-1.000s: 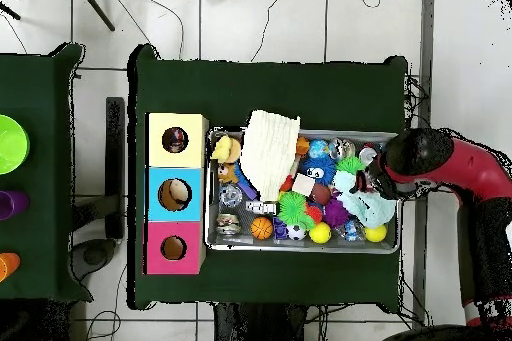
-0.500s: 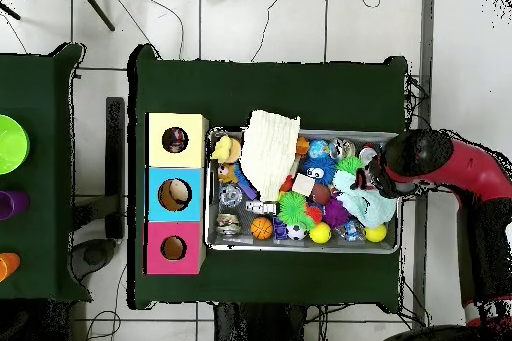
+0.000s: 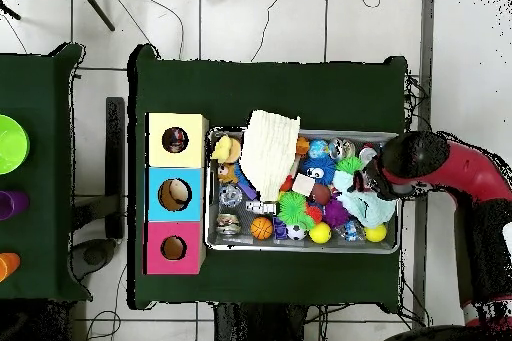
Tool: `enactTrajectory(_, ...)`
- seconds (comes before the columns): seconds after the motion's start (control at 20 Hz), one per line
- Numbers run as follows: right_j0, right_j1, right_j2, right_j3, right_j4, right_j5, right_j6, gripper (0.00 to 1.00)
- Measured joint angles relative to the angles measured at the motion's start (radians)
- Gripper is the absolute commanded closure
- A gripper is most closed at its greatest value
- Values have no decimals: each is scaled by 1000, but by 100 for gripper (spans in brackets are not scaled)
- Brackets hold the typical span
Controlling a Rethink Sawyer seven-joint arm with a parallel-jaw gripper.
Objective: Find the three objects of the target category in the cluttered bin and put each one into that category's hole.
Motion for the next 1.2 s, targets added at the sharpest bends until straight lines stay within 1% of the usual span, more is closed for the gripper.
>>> enactTrajectory(0.3, 0, 0, 0, 16, 0, 0, 0, 0)
enactTrajectory(0.95, -4, 5, 0, 24, 0, 0, 0, 0)
enactTrajectory(1.2, -9, 11, 0, 26, -13, 0, 0, 0)
